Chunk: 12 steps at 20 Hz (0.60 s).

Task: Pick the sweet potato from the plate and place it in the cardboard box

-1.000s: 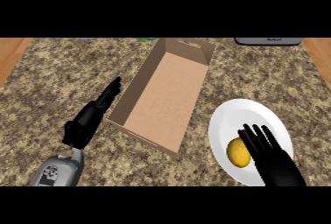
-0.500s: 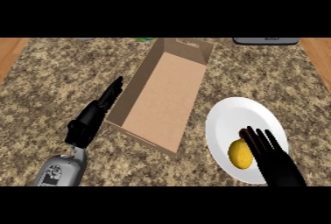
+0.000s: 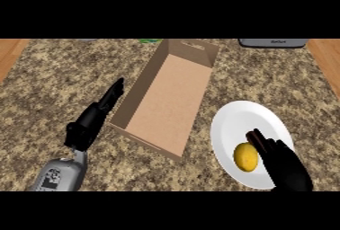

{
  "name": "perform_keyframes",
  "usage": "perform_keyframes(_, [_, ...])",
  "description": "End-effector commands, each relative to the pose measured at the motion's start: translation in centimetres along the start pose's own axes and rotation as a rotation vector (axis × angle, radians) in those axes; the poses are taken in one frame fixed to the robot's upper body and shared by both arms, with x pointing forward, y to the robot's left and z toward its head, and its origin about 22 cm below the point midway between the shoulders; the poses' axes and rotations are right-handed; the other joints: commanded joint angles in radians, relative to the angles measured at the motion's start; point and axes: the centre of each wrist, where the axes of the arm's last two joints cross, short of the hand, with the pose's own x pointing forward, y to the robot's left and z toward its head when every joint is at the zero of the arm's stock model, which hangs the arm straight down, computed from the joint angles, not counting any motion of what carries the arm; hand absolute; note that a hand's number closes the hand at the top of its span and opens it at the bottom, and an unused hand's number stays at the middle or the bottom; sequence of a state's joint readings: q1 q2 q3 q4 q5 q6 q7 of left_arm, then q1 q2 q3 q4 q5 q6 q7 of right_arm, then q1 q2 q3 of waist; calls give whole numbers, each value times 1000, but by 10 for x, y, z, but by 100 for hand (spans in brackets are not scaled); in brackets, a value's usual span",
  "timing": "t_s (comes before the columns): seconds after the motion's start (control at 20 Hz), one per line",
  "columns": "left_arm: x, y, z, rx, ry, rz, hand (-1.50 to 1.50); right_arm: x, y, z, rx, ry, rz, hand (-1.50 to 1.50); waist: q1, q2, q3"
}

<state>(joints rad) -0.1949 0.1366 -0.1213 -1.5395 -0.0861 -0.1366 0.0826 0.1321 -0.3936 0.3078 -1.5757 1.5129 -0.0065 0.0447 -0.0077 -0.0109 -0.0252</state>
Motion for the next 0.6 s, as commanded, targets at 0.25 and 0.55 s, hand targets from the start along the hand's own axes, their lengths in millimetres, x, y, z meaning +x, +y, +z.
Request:
perform_keyframes(0.25, [-4,-6,-1,-13,6,-2,0,3,-4,-37,-79,-187,36,150,25,16,26])
perform_keyframes(0.55, [12,-18,-12,-87,-41,-9,0,41,-34,-25,-108,-954,-47,150,104,34,28])
